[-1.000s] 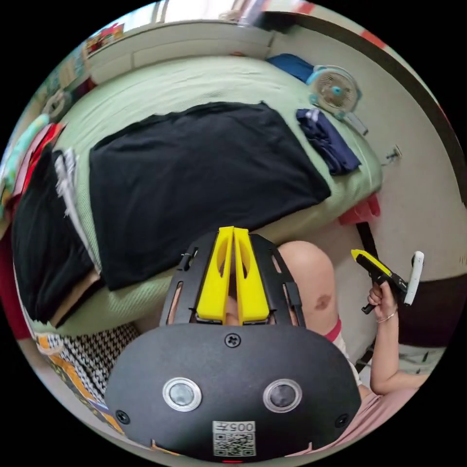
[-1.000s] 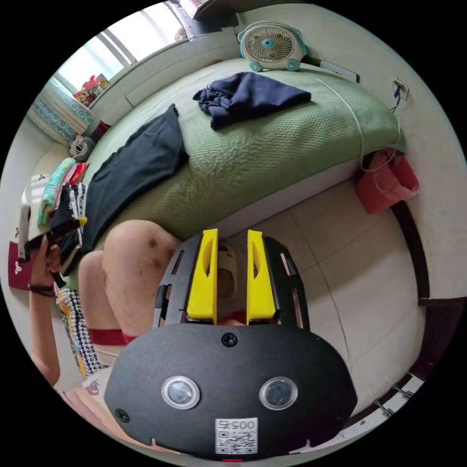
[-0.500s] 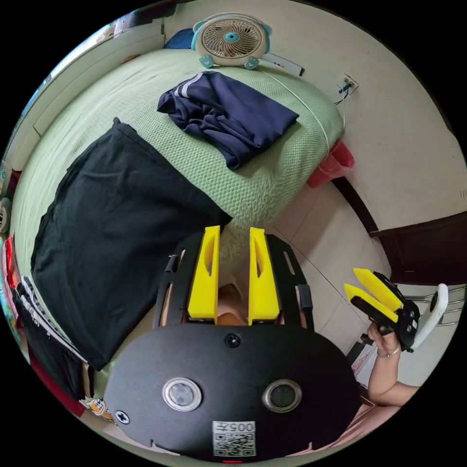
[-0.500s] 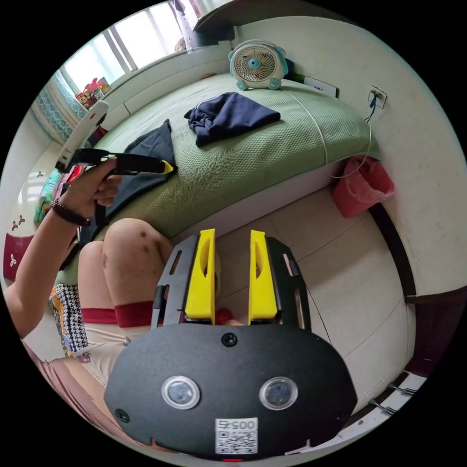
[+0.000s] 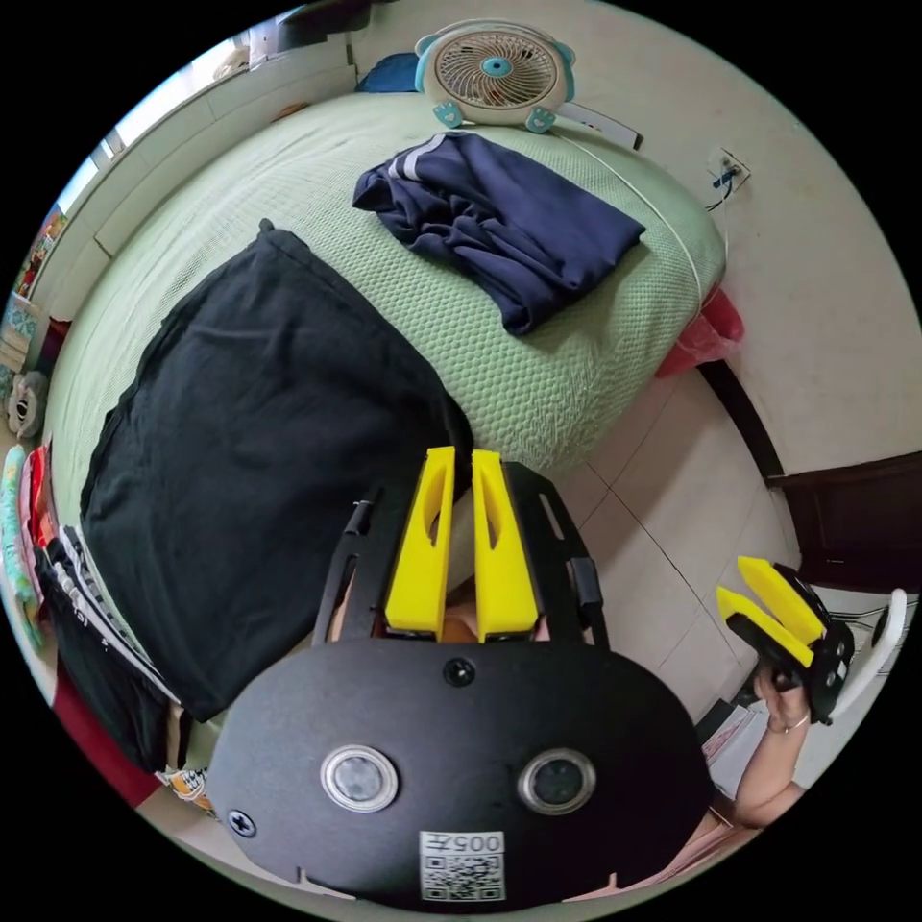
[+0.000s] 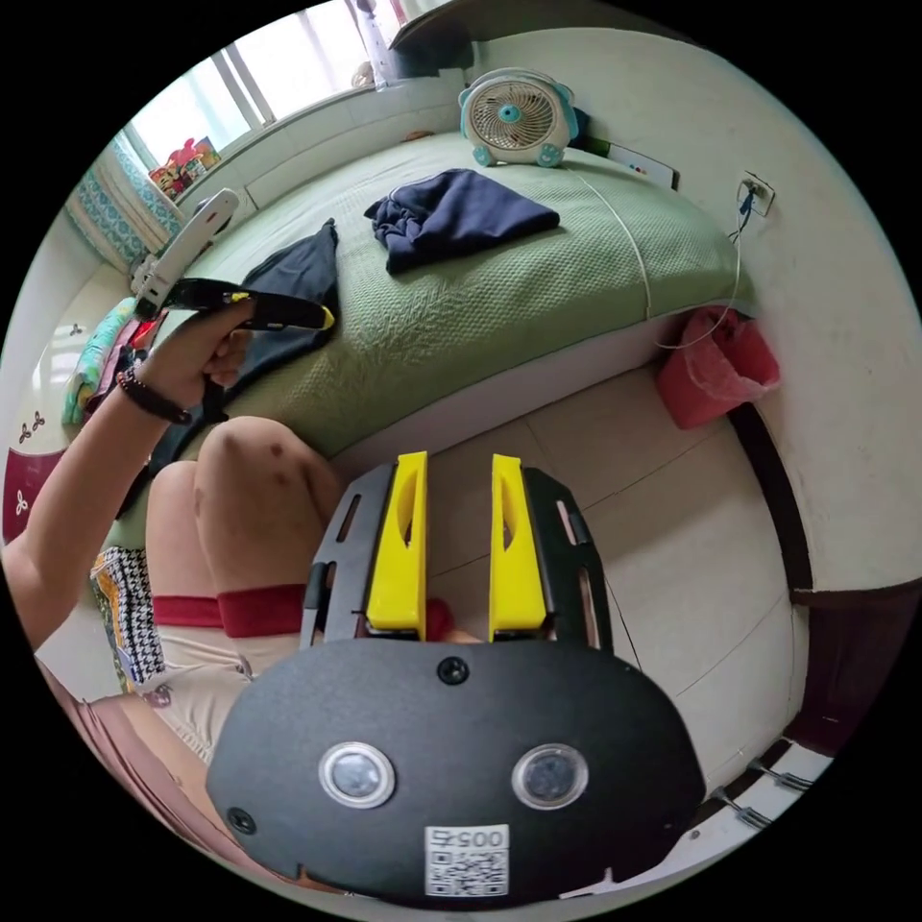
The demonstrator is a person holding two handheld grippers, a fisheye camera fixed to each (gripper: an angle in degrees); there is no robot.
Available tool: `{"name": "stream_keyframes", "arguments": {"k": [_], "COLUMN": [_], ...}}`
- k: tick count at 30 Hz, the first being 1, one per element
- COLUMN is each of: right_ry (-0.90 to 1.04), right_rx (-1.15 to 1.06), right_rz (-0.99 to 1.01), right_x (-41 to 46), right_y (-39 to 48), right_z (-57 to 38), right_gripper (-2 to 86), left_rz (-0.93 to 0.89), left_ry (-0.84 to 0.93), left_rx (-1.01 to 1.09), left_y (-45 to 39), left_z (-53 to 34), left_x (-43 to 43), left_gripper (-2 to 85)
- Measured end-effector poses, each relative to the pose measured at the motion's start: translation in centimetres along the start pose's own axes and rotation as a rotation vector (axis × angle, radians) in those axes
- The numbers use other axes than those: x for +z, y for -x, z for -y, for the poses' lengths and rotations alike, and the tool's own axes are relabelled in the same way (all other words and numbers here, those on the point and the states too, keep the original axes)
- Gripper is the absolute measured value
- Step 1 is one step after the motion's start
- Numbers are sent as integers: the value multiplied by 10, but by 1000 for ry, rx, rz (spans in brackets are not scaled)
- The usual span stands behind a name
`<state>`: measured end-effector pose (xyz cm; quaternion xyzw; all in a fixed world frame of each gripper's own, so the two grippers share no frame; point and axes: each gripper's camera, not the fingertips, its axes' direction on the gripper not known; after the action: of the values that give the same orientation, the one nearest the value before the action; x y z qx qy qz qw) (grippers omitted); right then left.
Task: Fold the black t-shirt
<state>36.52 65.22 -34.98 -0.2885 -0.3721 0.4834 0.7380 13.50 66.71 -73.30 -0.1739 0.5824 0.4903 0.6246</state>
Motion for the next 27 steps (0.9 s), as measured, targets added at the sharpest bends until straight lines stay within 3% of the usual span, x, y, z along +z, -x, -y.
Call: {"name": "stream_keyframes", "arguments": {"k": [6, 12, 19, 27], "right_ry": [-55, -159, 42, 208], "right_rx": [-93, -331, -315, -153], "right_rz": [82, 134, 233, 293], "right_x": [-9, -28, 53, 144], "right_y": [25, 96, 146, 153], "right_z": [69, 190, 350, 450], "right_gripper": [98, 116, 132, 127], "left_rz": [-72, -153, -250, -317], "left_ry": [-72, -122, -170, -217], "left_rx": [-29, -82, -124, -178], "left_y": [35, 74, 104, 134], "left_z": [-27, -51, -70, -94], "left_x": [-31, -47, -55, -65], "left_gripper": [47, 47, 47, 46]}}
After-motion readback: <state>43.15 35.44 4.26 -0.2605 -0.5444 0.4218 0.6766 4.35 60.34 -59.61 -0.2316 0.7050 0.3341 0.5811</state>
